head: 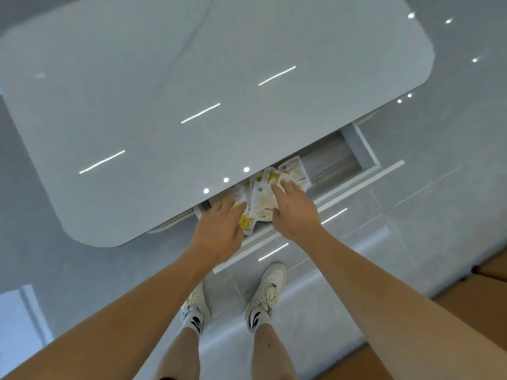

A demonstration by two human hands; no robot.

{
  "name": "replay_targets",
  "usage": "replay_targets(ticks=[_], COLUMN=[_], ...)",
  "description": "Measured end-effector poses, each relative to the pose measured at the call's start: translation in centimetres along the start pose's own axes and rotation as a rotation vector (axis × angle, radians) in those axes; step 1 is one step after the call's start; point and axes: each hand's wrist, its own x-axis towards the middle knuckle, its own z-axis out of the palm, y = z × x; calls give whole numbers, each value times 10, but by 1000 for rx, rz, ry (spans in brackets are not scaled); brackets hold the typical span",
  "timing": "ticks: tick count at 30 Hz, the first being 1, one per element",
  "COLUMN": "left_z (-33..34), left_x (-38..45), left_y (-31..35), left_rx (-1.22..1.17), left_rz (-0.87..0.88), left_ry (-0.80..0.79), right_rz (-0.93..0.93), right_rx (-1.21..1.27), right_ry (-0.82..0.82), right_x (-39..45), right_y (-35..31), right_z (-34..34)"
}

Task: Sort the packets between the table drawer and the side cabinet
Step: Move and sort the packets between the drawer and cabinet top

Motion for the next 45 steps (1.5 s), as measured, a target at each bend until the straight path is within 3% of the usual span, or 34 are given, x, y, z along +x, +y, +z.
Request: replay_targets(ticks=[6,11,15,19,24,32,45], left_z=[-167,-292,-345,-365,-346,-250,-49], left_x=[-66,-110,-137,-165,-218,-356,-720], left_y=[55,97,127,161,209,268,292], left_rx=[5,135,197,274,311,295,413], left_rz=[81,278,452,693,960,1307,1794], left_ry=[121,166,183,163,90,-90,-379], right_rz=[168,355,516,721,974,1365,1936], right_rx=[95,168,179,213,293,416,582], right_ry=[170,370,514,585,637,658,773], right_x=[-113,-219,-289,-351,-440,-599,-897], right_y=[-32,-67,-96,-121,-158,-229,-438], right_z=[-143,-243,-284,-283,-242,-132,80])
